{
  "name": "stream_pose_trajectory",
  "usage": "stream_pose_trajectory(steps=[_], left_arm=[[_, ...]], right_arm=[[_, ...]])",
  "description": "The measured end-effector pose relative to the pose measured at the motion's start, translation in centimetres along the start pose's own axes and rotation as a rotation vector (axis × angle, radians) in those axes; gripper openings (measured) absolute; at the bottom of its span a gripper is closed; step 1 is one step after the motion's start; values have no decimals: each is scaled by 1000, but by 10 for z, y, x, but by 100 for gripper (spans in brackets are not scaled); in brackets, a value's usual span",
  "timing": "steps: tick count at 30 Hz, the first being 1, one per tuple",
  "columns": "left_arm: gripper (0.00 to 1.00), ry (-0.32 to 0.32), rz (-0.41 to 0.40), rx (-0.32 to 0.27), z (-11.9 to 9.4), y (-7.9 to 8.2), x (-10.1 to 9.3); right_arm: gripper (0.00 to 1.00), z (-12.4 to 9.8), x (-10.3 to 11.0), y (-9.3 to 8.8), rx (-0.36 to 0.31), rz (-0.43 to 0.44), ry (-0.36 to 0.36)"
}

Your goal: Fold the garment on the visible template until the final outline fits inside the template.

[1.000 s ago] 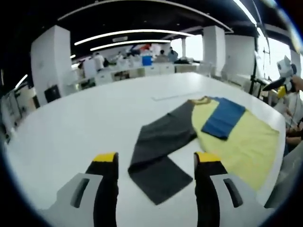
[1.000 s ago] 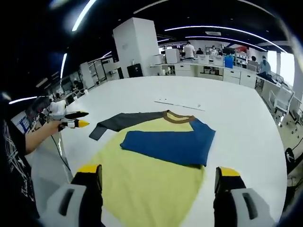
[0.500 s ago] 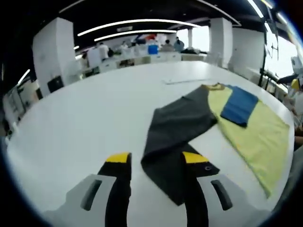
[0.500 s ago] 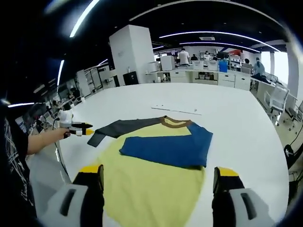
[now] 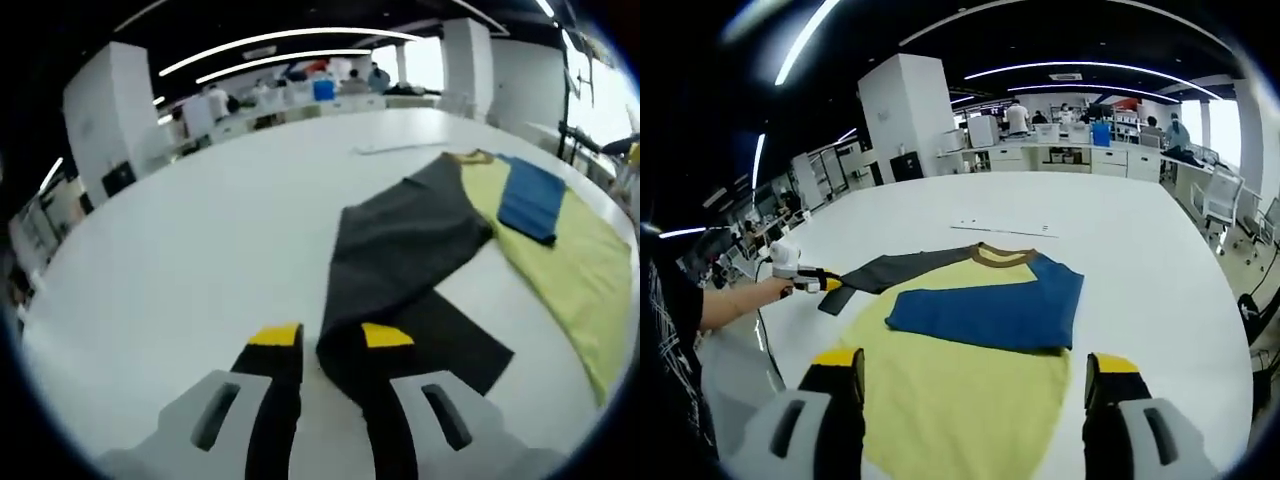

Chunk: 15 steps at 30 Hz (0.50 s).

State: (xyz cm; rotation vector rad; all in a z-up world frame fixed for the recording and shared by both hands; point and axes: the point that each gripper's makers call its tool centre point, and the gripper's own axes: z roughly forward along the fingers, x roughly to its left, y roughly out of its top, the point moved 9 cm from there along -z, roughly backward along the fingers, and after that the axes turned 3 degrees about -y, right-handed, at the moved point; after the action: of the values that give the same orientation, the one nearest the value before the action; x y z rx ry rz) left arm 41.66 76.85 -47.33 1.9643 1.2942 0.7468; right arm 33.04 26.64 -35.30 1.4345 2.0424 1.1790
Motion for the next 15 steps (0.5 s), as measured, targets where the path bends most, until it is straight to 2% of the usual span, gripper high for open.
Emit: stream_pose_trajectory(steps=[1,4,6,15], left_arm=[[13,-8,-11,-17,-1,1,-1],[8,-4,-17,-8,0,3,-4],[1,-5,-23,3,0,3,-5],[0,45,-42,-11,-3,7,1]], right_arm=[[91,-1,1,-1,2,-4,2],[91,-2,2,-2,6,-1,8],[91,-2,1,-3,7,4,5],[90,-6,2,-5,0,12,-4]])
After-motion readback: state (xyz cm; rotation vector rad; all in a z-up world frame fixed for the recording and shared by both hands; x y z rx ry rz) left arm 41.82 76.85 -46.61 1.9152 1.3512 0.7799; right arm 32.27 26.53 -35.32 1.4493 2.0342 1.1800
